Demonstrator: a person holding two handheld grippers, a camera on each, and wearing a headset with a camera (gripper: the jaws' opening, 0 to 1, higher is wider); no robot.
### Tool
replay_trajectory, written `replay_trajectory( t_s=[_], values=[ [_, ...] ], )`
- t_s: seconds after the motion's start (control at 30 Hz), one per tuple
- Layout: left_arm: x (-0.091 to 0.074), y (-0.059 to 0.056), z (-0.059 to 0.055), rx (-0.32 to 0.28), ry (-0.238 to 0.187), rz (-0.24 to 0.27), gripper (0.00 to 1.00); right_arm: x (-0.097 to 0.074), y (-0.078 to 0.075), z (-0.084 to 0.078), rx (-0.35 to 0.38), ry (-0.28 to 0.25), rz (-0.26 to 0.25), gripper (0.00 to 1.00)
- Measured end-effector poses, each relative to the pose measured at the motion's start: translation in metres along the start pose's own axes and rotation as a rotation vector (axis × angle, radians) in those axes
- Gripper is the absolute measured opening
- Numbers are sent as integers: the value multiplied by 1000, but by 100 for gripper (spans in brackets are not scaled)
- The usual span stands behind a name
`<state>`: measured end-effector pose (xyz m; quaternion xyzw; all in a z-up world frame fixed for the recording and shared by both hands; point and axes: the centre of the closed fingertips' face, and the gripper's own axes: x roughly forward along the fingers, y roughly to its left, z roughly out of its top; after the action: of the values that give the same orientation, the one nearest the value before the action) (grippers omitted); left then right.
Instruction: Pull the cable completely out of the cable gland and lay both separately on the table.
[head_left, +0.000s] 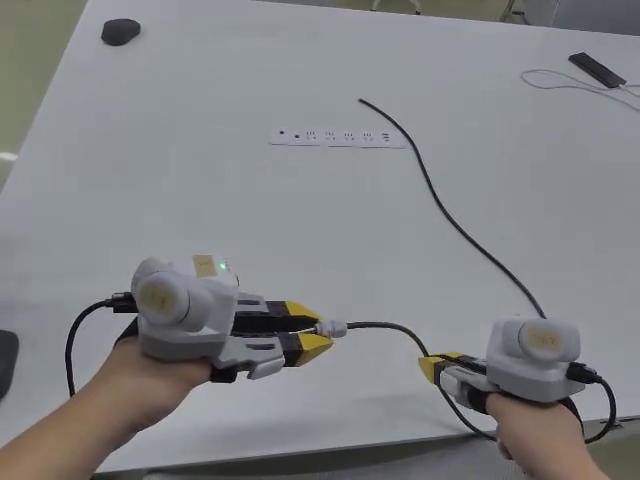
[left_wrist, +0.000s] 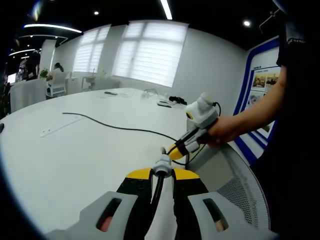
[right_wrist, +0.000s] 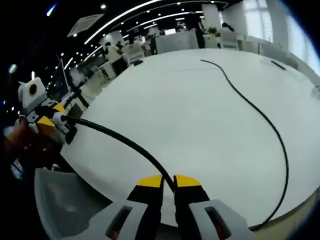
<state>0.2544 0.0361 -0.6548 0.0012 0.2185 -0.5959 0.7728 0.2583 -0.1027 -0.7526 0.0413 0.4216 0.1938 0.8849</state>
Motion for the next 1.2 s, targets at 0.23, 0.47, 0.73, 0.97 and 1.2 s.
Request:
replay_trajectory(
  t_s=[0.23,0.47,0.73,0.97,1.2],
  values=[
    [-1,-1,-1,-5,5,-6,15,-27,35,38,-170,-69,79,23],
    [0,-2,-3,-15,8,-11,15,-33,104,72,-546,-100,193,28],
    [1,-3,-3,-13,11,-11,15,-15,130,67,-804,-73,192,17],
    [1,-2,-3,-16,11,-3,15,-11,134,64,-814,-66,203,5],
    [4,0,1,-16,-1,-3,15,-13,129,68,-779,-76,192,2]
  ],
)
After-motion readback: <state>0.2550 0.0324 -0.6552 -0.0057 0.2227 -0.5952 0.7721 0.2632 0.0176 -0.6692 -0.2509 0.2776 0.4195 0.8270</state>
